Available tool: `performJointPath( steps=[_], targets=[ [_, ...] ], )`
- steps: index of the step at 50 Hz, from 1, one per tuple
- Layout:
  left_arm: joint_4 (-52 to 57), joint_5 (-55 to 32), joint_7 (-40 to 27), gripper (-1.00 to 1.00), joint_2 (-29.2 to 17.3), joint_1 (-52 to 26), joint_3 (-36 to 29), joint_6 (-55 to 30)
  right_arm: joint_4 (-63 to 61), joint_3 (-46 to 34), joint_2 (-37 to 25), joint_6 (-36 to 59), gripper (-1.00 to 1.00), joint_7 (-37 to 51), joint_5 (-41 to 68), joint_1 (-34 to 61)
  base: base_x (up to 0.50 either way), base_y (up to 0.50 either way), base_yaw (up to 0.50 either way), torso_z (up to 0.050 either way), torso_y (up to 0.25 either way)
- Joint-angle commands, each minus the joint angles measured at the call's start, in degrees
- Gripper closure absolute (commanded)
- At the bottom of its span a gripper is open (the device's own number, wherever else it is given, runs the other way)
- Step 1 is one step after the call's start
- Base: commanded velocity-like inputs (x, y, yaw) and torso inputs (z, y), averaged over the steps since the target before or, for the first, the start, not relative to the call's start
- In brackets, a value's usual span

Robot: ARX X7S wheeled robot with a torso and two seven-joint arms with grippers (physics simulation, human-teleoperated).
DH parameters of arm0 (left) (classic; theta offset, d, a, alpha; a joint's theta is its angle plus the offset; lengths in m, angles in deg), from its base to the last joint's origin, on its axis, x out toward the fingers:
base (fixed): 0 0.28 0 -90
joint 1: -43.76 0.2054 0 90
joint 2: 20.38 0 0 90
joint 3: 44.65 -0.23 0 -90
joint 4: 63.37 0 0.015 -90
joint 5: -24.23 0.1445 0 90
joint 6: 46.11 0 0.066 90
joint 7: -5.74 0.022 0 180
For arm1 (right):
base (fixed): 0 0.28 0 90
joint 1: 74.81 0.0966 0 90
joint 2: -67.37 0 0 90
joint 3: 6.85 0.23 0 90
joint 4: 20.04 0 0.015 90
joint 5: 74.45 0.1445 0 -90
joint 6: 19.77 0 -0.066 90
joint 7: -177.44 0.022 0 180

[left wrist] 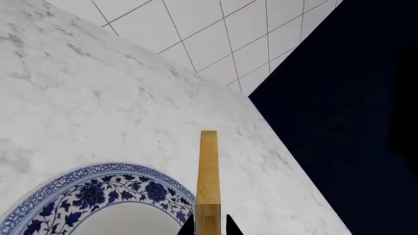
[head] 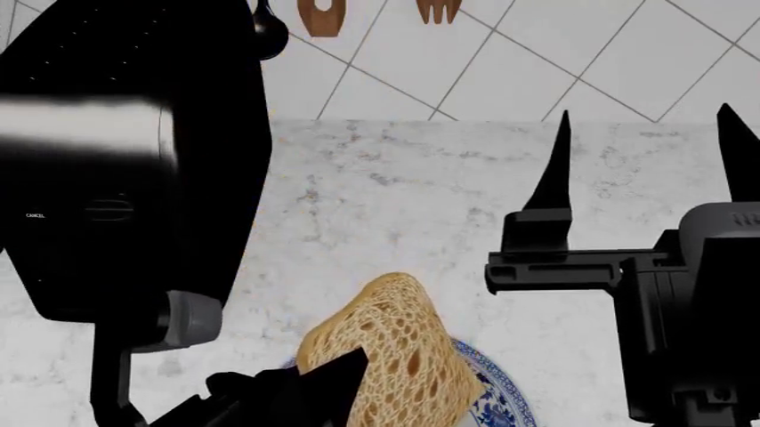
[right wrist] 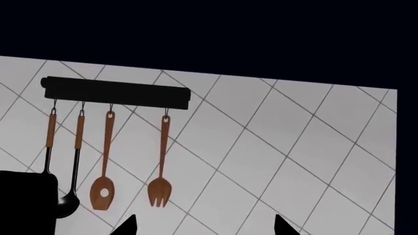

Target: Place the toasted item on a plate.

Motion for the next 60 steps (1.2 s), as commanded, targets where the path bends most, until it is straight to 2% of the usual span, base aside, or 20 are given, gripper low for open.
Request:
performJointPath(
  steps=[1, 44, 45, 60],
  targets=[
    [-0.6, -0.5, 0.2, 1.0, -0.4, 2.3, 0.0, 2.6, 0.8, -0.6, 0.1, -0.9, -1.0, 0.0, -0.4, -0.1, 0.0, 0.0, 0.0, 0.0, 0.0],
    [-2.6, 2.0, 2.8, 1.0, -2.4, 5.7, -3.2, 6.8, 1.7, -1.5, -0.1, -1.7, -1.0, 0.2, -0.1, 0.0, 0.0, 0.0, 0.0, 0.0, 0.0],
    [-2.8, 2.2, 2.8, -1.0, -2.4, 5.7, -3.2, 6.9, 1.8, -1.5, -0.1, -1.8, -1.0, 0.3, -0.2, 0.0, 0.0, 0.0, 0.0, 0.0, 0.0],
    [-2.2, 2.6, 2.5, -1.0, -3.4, 4.8, -3.8, 7.6, 2.3, -2.0, 0.0, -1.9, -1.0, 0.2, 0.2, 0.9, 0.0, 0.0, 0.0, 0.0, 0.0]
  ],
)
